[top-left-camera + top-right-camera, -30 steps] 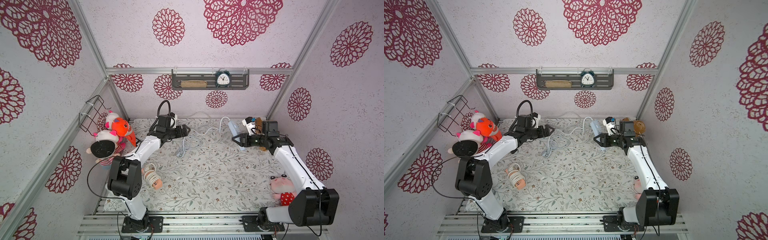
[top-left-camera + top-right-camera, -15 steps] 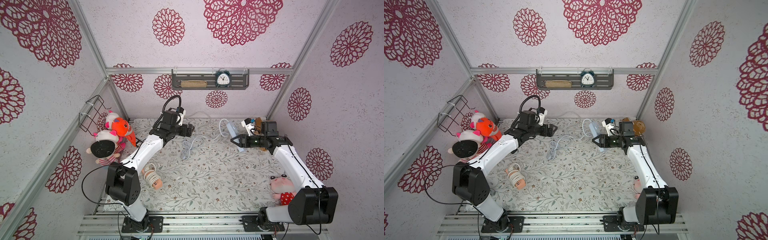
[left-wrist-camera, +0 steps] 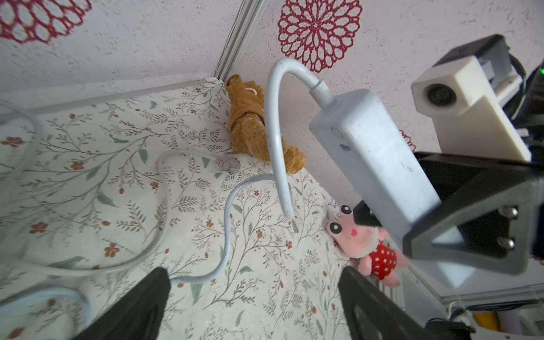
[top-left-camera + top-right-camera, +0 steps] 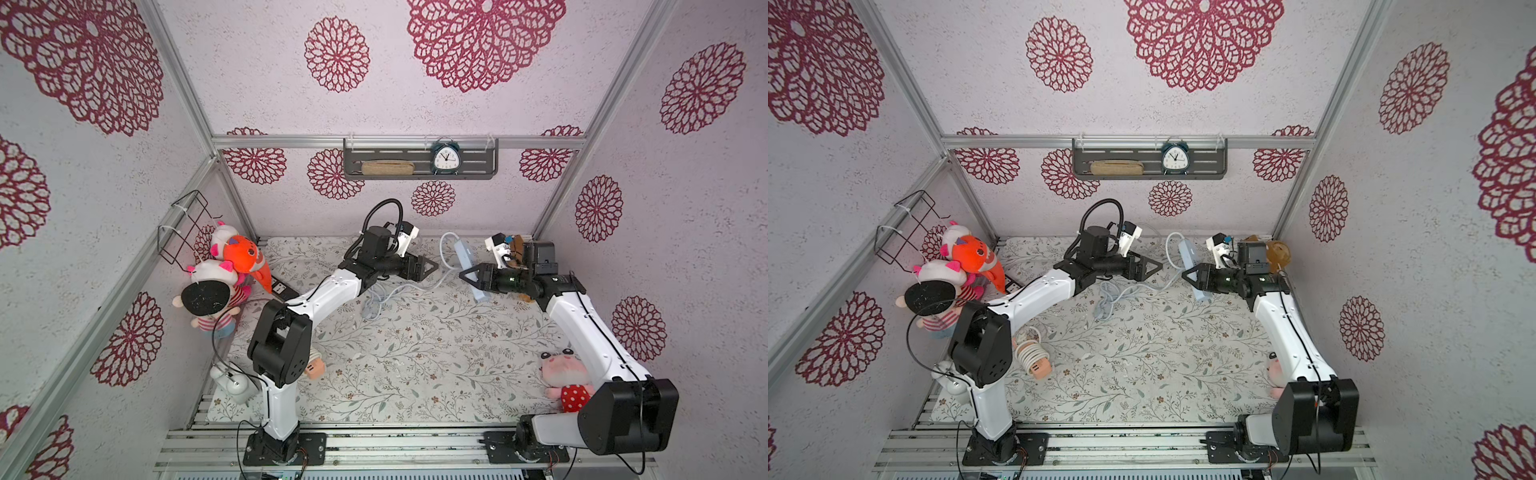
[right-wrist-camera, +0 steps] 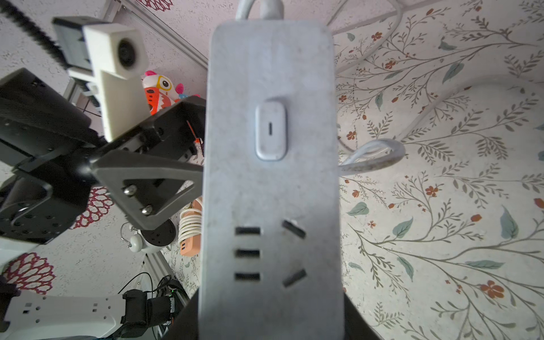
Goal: Unwrap the cord wrapped around the power strip
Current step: Unwrap the power cord from the power strip.
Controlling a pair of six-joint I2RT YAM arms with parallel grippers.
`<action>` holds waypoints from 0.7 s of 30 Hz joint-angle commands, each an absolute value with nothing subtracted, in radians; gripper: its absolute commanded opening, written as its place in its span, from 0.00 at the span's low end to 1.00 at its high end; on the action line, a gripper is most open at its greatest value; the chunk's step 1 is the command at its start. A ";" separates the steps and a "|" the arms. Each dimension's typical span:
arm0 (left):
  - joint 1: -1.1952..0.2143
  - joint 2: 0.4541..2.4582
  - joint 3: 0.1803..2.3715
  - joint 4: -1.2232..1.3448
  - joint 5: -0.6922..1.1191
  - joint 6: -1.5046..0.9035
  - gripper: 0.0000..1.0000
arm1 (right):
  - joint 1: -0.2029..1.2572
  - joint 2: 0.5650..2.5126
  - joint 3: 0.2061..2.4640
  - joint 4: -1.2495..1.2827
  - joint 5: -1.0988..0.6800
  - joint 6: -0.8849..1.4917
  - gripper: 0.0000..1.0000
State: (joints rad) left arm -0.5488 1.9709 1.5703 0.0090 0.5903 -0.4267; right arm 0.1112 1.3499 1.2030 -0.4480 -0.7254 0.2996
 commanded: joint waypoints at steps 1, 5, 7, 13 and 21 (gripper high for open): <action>-0.563 2.027 1.621 0.167 0.573 -0.536 0.83 | 0.131 1.309 1.211 -0.370 -0.720 0.326 0.00; -0.577 2.075 1.685 0.161 0.522 -0.569 0.74 | 0.141 1.313 1.216 -0.367 -0.714 0.324 0.00; -0.579 2.112 1.732 0.120 0.471 -0.580 0.65 | 0.145 1.308 1.217 -0.357 -0.714 0.324 0.00; -0.579 2.148 1.803 -0.020 0.311 -0.557 0.40 | 0.147 1.304 1.233 -0.363 -0.707 0.314 0.00; -0.578 2.076 1.800 -0.272 0.060 -0.379 0.24 | 0.144 1.280 1.283 -0.448 -0.596 0.244 0.00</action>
State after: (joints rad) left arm -0.5934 2.1304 1.8072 -0.1204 0.2279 -0.4679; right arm 0.1509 1.3495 1.2137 -0.4534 -0.6563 0.3012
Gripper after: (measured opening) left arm 0.259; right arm 0.468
